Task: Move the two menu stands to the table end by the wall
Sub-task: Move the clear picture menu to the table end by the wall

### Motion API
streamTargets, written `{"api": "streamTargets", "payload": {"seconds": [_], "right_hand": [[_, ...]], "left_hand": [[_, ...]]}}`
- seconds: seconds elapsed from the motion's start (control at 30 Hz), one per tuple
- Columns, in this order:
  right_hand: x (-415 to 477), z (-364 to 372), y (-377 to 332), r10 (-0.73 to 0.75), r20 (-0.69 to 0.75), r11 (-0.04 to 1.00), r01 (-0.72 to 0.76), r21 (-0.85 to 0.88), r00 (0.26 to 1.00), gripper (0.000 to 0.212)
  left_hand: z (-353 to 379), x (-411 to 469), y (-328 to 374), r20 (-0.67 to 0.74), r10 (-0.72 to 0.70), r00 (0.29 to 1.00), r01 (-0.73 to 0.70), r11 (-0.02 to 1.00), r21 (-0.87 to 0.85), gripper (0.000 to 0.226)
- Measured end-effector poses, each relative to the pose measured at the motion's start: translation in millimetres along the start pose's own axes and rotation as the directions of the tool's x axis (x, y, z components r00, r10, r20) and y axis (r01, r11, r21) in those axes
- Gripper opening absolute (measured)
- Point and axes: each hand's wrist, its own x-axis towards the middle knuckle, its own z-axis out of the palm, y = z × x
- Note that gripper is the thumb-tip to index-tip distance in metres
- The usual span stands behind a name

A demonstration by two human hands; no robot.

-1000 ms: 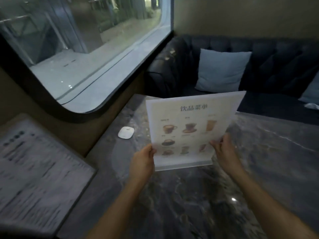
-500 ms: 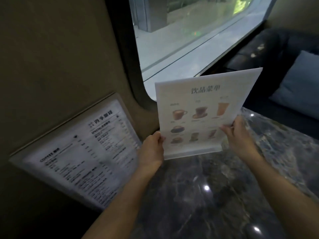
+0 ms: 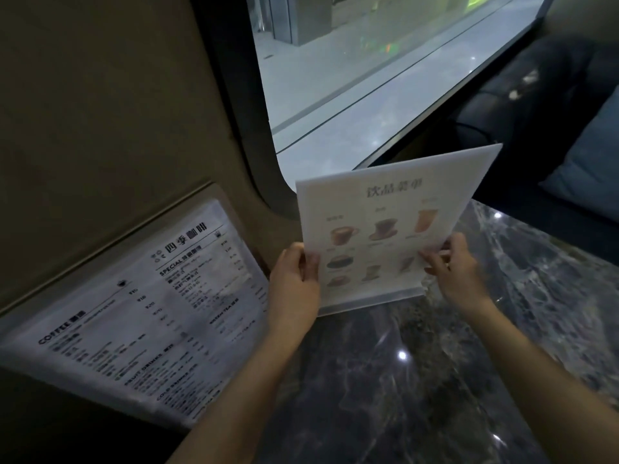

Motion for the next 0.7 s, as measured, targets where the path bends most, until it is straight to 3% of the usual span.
{"api": "streamTargets", "payload": {"seconds": [0.2, 0.47, 0.7], "right_hand": [[8, 3, 9, 0.008, 0.016, 0.990, -0.010, 0.144, 1.000, 0.014], [32, 16, -11, -0.007, 0.073, 0.968, -0.012, 0.251, 0.997, 0.032], [63, 36, -36, -0.069, 0.182, 0.926, -0.005, 0.377, 0.981, 0.023]], "left_hand": [[-26, 12, 37, -0.111, 0.223, 0.969, -0.223, 0.975, 0.015, 0.006], [-55, 19, 50, -0.160, 0.255, 0.954, -0.257, 0.966, 0.009, 0.018], [-72, 17, 50, -0.255, 0.312, 0.915, -0.291, 0.950, 0.117, 0.010]]}}
